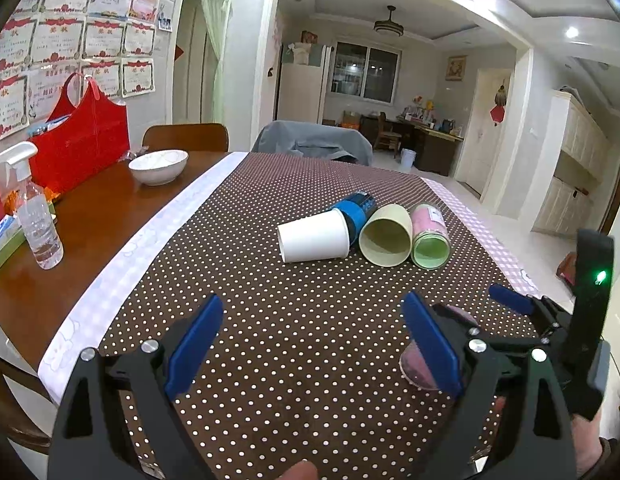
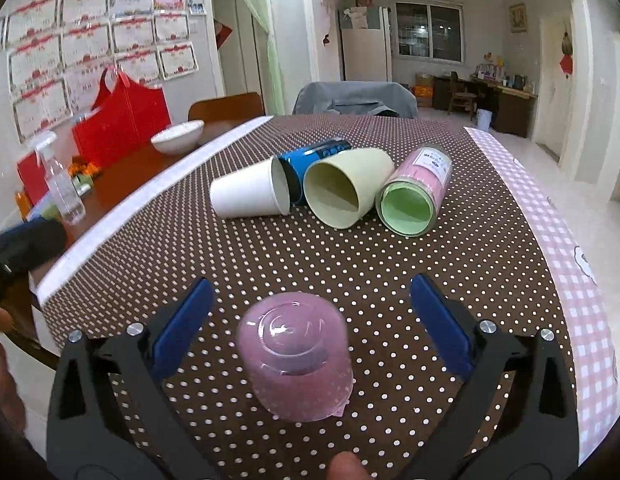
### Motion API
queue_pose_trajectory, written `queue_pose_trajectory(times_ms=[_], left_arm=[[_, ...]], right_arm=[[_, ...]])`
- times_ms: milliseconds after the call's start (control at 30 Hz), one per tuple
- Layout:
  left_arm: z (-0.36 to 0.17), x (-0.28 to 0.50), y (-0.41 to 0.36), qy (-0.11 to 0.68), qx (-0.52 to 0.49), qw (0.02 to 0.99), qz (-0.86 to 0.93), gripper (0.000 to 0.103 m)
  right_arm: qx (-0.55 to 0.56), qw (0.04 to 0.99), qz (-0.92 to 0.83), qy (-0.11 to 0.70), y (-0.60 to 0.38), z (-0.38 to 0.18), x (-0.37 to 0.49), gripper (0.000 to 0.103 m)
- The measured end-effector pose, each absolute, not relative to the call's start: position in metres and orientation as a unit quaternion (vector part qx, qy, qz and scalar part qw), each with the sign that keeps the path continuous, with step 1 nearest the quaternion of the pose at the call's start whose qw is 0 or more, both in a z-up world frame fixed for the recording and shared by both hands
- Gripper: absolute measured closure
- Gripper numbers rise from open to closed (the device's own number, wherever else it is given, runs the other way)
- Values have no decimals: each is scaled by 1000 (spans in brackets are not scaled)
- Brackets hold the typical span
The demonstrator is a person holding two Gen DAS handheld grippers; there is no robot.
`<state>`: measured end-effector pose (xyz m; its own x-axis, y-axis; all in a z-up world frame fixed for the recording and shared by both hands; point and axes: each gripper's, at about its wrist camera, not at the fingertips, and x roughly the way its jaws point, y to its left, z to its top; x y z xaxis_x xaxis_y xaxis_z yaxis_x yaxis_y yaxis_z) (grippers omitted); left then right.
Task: Flip cup upside down
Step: 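Open the right gripper and pull it back from the pink cup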
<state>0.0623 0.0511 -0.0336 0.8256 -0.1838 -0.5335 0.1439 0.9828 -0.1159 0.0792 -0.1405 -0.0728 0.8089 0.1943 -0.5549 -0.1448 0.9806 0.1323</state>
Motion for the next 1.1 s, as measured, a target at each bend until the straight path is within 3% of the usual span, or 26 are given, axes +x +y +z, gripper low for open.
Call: queue_pose_trajectory(times_ms=[367,1100], left_arm=[[-4,49,28,247,1,966,-74,13],[45,-1,5,180,40,981,-61,4]], right_arm=[[78,950,55,297,-158,-27,66,6],[52,980,-15,192,-172,32,-2,6]])
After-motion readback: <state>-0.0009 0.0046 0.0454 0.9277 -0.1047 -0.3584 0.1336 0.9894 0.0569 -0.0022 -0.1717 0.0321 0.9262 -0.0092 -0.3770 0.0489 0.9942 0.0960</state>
